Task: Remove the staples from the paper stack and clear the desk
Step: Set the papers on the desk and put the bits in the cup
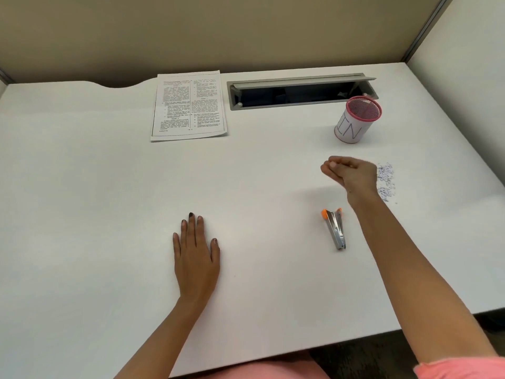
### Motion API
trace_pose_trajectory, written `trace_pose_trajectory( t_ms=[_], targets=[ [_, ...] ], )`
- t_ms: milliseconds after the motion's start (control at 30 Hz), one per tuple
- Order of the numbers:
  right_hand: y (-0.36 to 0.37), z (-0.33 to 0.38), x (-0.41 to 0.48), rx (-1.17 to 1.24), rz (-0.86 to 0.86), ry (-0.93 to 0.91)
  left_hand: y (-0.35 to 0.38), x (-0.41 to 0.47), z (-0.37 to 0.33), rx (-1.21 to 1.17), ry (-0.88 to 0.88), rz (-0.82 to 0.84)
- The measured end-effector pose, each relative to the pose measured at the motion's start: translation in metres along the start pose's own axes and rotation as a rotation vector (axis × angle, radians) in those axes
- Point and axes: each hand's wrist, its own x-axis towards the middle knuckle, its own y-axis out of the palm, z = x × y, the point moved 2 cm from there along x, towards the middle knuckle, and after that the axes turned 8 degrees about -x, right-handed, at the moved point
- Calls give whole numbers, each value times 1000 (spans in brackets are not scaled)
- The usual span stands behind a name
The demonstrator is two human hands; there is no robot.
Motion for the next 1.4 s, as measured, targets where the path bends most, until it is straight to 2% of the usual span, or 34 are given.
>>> trace_pose_trajectory(
  t_ms=[200, 333, 533, 733, 933, 1400],
  targets=[
    [-19, 63, 65, -427, -330, -328, 1, 6, -3, 6, 27, -9],
    [-24, 94, 107, -666, -339, -484, 1, 5, -4, 6, 23, -15],
    [-24, 107, 134, -947, -311, -541, 2, 5, -4, 28, 24, -14],
    [-31, 108, 140, -973, -339, -653, 2, 5, -4, 38, 20, -11],
    [-32, 98, 128, -836, -377, -793, 3, 5, -3, 36, 20, -10],
    [-30, 106, 145, -864, -263, -813, 2, 5, -4, 26, 26, -16]
  ],
)
